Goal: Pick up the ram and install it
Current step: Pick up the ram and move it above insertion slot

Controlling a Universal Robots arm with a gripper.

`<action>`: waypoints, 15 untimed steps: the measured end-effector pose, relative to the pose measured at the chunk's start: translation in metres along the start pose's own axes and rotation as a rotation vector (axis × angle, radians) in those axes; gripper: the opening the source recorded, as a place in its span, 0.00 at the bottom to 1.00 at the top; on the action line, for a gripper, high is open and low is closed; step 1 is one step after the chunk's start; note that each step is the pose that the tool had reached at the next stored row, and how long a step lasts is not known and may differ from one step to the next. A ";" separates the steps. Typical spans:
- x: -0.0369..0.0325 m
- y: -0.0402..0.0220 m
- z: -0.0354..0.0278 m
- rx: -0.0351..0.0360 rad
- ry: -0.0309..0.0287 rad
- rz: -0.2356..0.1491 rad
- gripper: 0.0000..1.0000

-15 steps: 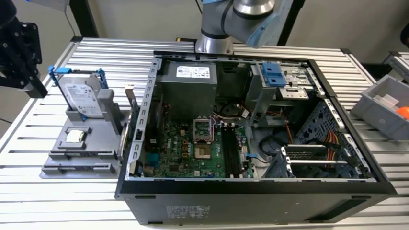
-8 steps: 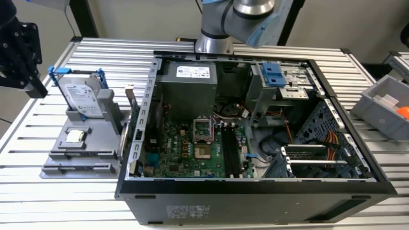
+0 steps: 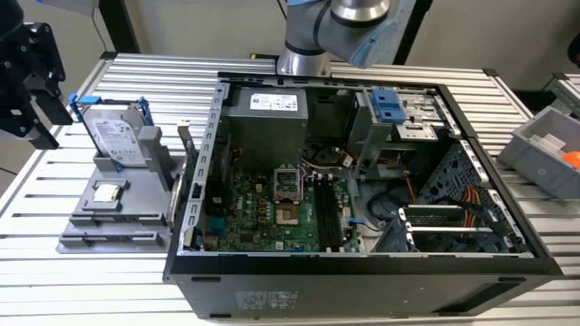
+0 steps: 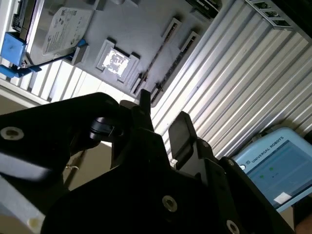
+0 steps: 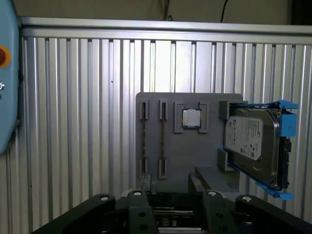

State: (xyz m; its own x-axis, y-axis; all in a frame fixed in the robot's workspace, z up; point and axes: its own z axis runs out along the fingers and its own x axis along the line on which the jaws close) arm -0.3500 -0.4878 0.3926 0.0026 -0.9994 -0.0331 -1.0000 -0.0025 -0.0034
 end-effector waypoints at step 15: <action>0.0000 0.0000 0.0000 -0.0001 0.0000 0.000 1.00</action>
State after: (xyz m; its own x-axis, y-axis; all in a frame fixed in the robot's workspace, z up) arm -0.3500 -0.4878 0.3926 0.0027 -0.9994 -0.0331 -1.0000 -0.0026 -0.0033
